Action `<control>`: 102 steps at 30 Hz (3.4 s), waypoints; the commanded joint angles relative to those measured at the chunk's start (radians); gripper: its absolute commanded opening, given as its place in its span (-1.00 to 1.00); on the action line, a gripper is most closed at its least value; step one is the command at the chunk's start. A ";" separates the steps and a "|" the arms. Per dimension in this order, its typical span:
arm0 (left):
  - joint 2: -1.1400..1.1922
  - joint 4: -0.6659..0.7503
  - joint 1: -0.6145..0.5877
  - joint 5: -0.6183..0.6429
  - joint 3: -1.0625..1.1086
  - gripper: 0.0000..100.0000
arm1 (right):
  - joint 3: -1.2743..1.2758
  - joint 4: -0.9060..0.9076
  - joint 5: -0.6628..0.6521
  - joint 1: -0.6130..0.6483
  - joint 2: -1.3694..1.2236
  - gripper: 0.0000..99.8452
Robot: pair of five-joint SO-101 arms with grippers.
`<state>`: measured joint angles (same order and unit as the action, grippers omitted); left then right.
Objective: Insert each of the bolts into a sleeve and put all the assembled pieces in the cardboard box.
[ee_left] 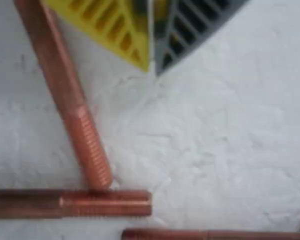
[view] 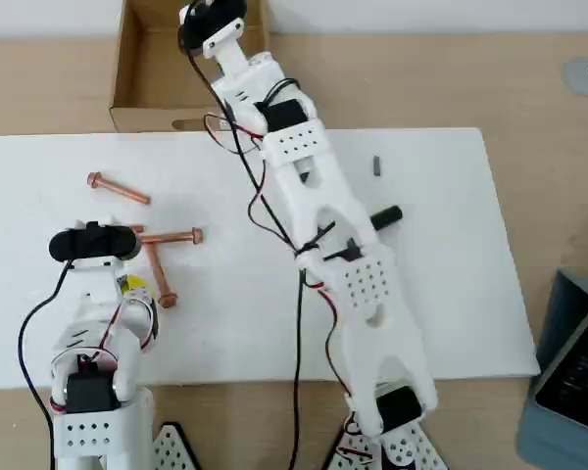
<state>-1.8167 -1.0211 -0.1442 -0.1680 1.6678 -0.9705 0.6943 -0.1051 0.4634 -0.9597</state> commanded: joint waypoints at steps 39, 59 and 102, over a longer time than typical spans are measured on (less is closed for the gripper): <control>-0.008 0.003 -0.005 0.000 -0.005 -1.00 | -0.699 0.770 -0.005 -0.081 -0.096 -0.67; -0.008 0.003 -0.005 0.000 -0.005 -1.00 | -0.696 1.094 -0.110 -0.125 -0.054 -0.66; -0.008 0.003 -0.005 0.000 -0.005 -1.00 | 0.572 1.046 -0.203 -0.111 0.622 -0.66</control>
<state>-1.8167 -1.0211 -0.1442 -0.1680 1.6678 -0.4427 1.7607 -0.2954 0.3330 -0.4196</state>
